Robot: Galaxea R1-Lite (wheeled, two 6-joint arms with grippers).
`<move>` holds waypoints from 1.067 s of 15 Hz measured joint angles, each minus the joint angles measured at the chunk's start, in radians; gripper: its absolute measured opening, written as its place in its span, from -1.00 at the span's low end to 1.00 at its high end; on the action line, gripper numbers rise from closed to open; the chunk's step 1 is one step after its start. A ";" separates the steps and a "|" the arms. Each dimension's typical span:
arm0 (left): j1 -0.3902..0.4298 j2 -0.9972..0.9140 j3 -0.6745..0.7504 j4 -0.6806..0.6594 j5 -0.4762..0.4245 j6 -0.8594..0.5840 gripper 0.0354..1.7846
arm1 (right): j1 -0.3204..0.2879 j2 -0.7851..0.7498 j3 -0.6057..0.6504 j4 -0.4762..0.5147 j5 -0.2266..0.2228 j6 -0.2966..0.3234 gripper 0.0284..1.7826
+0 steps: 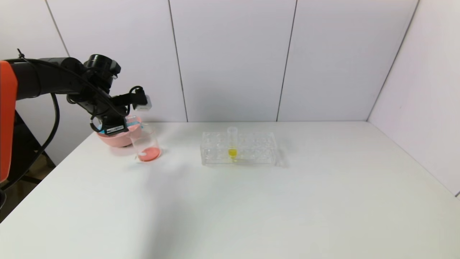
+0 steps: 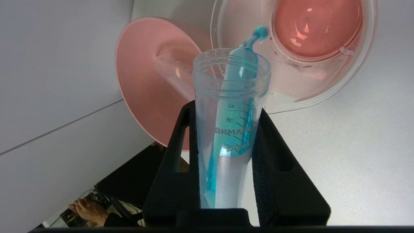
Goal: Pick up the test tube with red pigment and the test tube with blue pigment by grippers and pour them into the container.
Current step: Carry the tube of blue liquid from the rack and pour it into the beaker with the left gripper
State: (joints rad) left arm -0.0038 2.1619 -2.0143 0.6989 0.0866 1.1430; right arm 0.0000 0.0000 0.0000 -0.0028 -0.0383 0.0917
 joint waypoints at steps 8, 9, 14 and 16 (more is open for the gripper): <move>-0.018 0.000 0.000 0.030 0.085 0.016 -0.50 | 0.000 0.000 0.000 0.000 0.000 0.000 0.99; -0.022 -0.001 0.000 0.038 0.092 0.016 -0.50 | 0.000 0.000 0.000 0.000 0.000 0.000 0.99; -0.043 -0.004 0.001 0.066 0.146 0.019 -0.50 | 0.000 0.000 0.000 0.000 0.000 0.000 0.99; -0.050 -0.006 0.000 0.069 0.165 0.020 -0.50 | 0.000 0.000 0.000 0.000 0.000 0.000 0.99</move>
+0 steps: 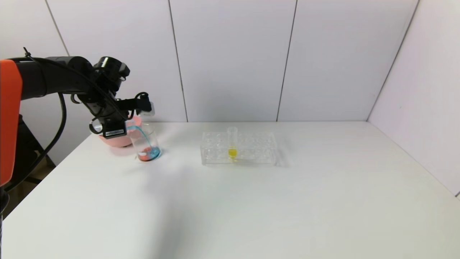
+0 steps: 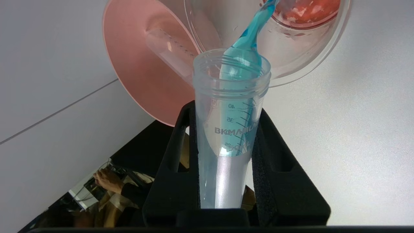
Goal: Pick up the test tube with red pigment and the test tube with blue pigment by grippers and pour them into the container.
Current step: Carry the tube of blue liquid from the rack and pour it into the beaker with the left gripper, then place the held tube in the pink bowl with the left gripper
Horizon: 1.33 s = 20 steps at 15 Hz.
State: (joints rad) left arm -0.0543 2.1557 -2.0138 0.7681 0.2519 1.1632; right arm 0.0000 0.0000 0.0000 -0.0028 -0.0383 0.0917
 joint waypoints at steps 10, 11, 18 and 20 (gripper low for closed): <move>-0.054 0.004 0.000 0.031 0.146 0.000 -0.50 | 0.000 0.000 0.000 0.000 0.000 0.000 0.99; -0.058 0.005 0.000 0.033 0.146 0.001 -0.50 | 0.000 0.000 0.000 0.000 0.000 0.000 0.99; 0.016 -0.031 0.019 -0.001 -0.090 -0.075 -0.50 | 0.000 0.000 0.000 0.000 0.000 0.000 0.99; 0.075 -0.066 0.020 -0.025 -0.222 -0.141 -0.50 | 0.000 0.000 0.000 0.000 0.000 0.000 0.99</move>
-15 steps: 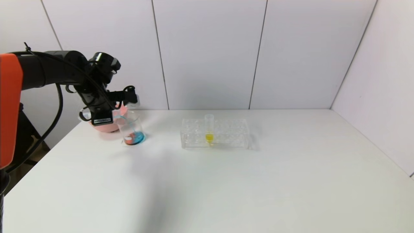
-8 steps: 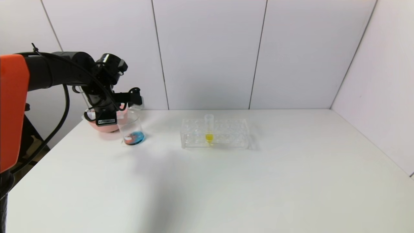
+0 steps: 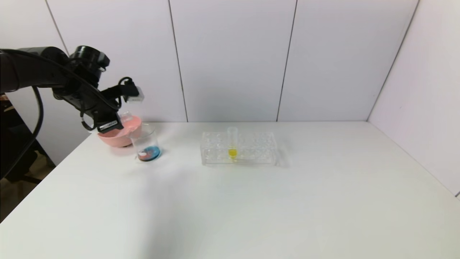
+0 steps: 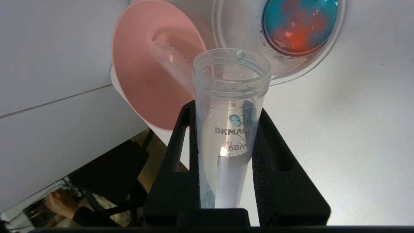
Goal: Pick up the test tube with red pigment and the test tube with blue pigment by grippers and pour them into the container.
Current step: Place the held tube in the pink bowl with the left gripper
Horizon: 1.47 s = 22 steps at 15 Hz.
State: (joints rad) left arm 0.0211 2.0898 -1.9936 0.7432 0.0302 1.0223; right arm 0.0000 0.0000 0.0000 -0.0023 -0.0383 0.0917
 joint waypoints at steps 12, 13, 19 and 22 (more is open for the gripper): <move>0.062 -0.177 0.651 -1.086 -0.067 -1.004 -0.50 | 0.000 0.000 0.000 0.000 0.000 0.000 0.99; 0.063 -0.194 0.736 -1.211 -0.019 -1.030 -0.50 | 0.000 0.000 0.000 0.000 0.000 0.000 0.99; 0.064 -0.233 1.209 -1.933 0.089 -1.058 -0.50 | 0.000 0.000 0.000 0.000 0.000 0.000 0.99; 0.065 -0.177 1.279 -2.156 0.094 -1.057 -0.50 | 0.000 0.000 0.000 0.000 0.000 0.000 0.99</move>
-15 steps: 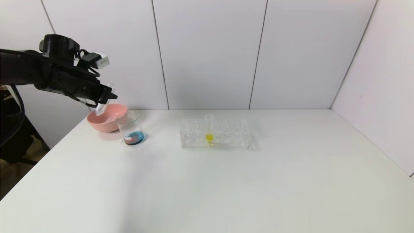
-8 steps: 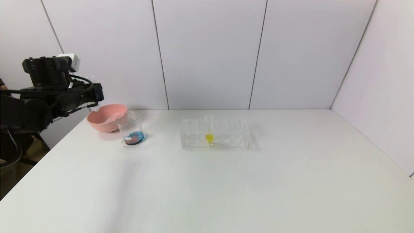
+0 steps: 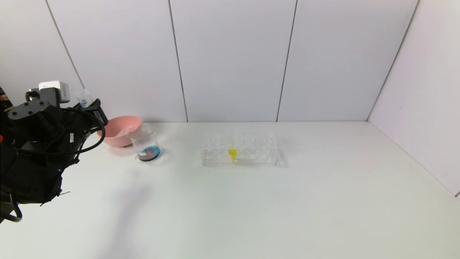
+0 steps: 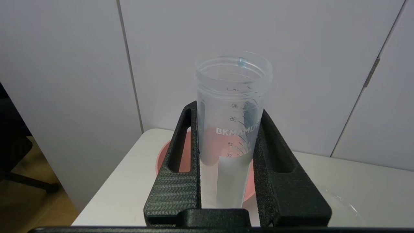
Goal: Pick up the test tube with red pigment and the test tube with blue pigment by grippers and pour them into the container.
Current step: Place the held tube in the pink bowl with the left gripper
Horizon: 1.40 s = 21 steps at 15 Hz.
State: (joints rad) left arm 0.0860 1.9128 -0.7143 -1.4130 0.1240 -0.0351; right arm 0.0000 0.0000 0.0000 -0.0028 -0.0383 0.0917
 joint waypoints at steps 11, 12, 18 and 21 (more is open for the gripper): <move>0.025 0.330 -0.403 0.113 0.031 0.006 -0.50 | 0.000 0.000 0.000 0.000 0.000 0.000 0.99; 0.026 0.344 -0.421 0.121 0.039 0.007 -0.50 | 0.000 0.000 0.000 0.000 0.000 0.000 0.99; 0.025 0.380 -0.454 0.114 0.045 0.007 0.06 | 0.000 0.000 0.000 0.000 0.000 0.000 0.99; 0.021 0.378 -0.460 0.114 0.048 0.008 0.60 | 0.000 0.000 0.000 0.000 0.000 0.000 0.99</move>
State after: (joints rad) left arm 0.1072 2.2909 -1.1743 -1.2987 0.1721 -0.0268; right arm 0.0000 0.0000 0.0000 -0.0028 -0.0383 0.0913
